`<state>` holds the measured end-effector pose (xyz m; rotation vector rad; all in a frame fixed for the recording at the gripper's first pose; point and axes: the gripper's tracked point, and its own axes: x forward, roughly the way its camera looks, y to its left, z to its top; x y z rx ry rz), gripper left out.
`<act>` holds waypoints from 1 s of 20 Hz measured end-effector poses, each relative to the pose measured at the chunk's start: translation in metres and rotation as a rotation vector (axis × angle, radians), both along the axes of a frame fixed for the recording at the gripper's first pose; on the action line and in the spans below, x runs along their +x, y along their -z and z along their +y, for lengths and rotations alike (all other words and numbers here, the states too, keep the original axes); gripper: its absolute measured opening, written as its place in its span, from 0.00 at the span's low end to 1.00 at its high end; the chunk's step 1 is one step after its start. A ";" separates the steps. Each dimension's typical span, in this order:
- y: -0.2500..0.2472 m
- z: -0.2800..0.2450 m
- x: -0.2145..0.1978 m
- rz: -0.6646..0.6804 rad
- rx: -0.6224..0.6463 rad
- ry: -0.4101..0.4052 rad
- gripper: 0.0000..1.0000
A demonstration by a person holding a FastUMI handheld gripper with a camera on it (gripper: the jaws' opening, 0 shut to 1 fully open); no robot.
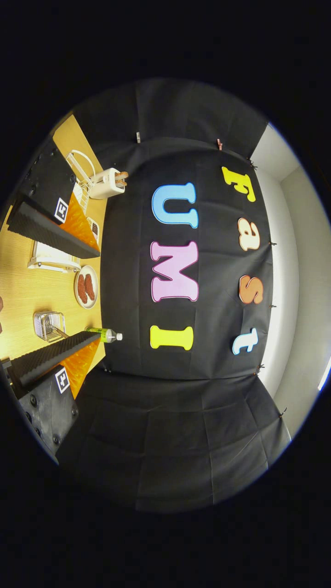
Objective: Take the plate from the dish rack, then take the spoon from the basket and place it into the plate.
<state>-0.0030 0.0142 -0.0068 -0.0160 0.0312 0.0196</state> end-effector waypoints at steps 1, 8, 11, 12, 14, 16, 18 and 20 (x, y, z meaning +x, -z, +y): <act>0.000 0.001 0.001 0.004 -0.001 -0.004 0.97; 0.001 0.024 0.014 0.033 -0.010 -0.046 0.97; 0.005 0.042 0.025 0.069 -0.006 -0.076 0.97; 0.006 0.050 0.030 0.085 -0.005 -0.092 0.97; 0.014 0.064 0.043 0.127 -0.010 -0.113 0.98; 0.020 0.085 0.055 0.168 0.007 -0.152 0.98; 0.026 0.102 0.071 0.182 -0.013 -0.176 0.98; 0.034 0.117 0.087 0.195 -0.051 -0.188 0.98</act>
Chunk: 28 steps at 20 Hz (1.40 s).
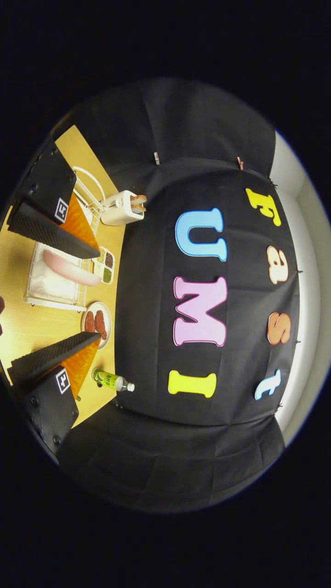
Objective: Take the plate from the dish rack, then take the spoon from the basket and place it into the plate.
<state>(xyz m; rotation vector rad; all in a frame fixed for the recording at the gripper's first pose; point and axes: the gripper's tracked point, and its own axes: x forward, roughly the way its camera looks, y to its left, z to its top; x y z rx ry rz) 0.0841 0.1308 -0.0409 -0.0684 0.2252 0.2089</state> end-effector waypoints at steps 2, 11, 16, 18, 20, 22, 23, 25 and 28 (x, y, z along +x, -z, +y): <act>0.011 0.014 0.017 0.023 -0.016 -0.008 0.98; 0.085 0.034 0.077 0.228 -0.061 0.072 0.98; 0.119 0.038 0.083 0.328 -0.069 0.132 0.75; 0.127 0.039 0.083 0.358 -0.076 0.154 0.61; 0.137 0.042 0.081 0.399 -0.071 0.176 0.48; 0.147 0.045 0.079 0.445 -0.054 0.196 0.40; 0.152 0.046 0.077 0.467 -0.044 0.208 0.39; 0.150 0.049 0.081 0.468 -0.026 0.227 0.35; 0.148 0.053 0.080 0.468 -0.034 0.252 0.30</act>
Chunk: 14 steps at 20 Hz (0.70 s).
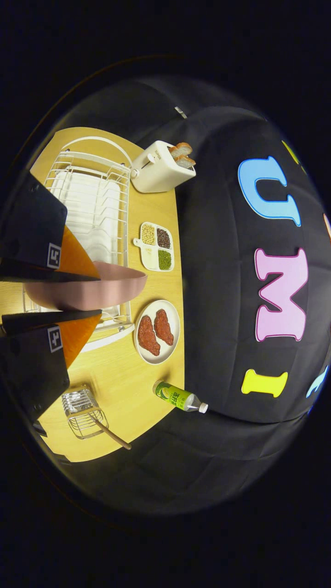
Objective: Take the plate from the dish rack, then take the spoon from the basket and place it into the plate.
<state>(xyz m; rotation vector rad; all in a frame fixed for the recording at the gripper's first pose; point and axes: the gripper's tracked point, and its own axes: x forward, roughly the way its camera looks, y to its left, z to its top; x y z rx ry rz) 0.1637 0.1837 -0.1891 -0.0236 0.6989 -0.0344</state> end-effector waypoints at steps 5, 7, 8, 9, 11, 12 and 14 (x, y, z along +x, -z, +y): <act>-0.011 0.018 0.002 -0.077 -0.108 -0.043 0.29; -0.021 0.022 0.007 -0.115 -0.135 -0.055 0.29; -0.028 0.020 0.011 -0.140 -0.153 -0.062 0.29; -0.034 0.016 0.014 -0.163 -0.170 -0.064 0.29; -0.039 0.010 0.017 -0.180 -0.173 -0.050 0.28; -0.039 0.006 0.016 -0.175 -0.169 -0.041 0.28; -0.045 -0.004 0.017 -0.180 -0.163 -0.019 0.29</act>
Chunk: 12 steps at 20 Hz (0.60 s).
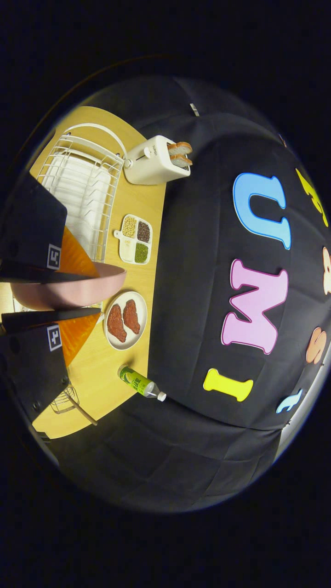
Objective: Take the plate from the dish rack, then take the spoon from the basket and place it into the plate.
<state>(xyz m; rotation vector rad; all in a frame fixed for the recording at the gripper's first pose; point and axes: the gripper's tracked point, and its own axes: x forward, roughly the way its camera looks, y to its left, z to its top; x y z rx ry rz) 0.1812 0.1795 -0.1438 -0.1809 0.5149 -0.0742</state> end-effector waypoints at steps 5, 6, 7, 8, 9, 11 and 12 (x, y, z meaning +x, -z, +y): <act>0.005 -0.002 -0.009 0.034 0.091 0.033 0.28; 0.007 -0.002 -0.012 0.047 0.098 0.024 0.25; 0.009 -0.003 -0.013 0.054 0.113 0.016 0.24; 0.011 -0.005 -0.014 0.063 0.131 0.012 0.21; 0.013 -0.007 -0.017 0.074 0.154 0.010 0.20; 0.015 -0.010 -0.022 0.098 0.204 -0.009 0.18; 0.015 -0.012 -0.025 0.106 0.221 -0.024 0.18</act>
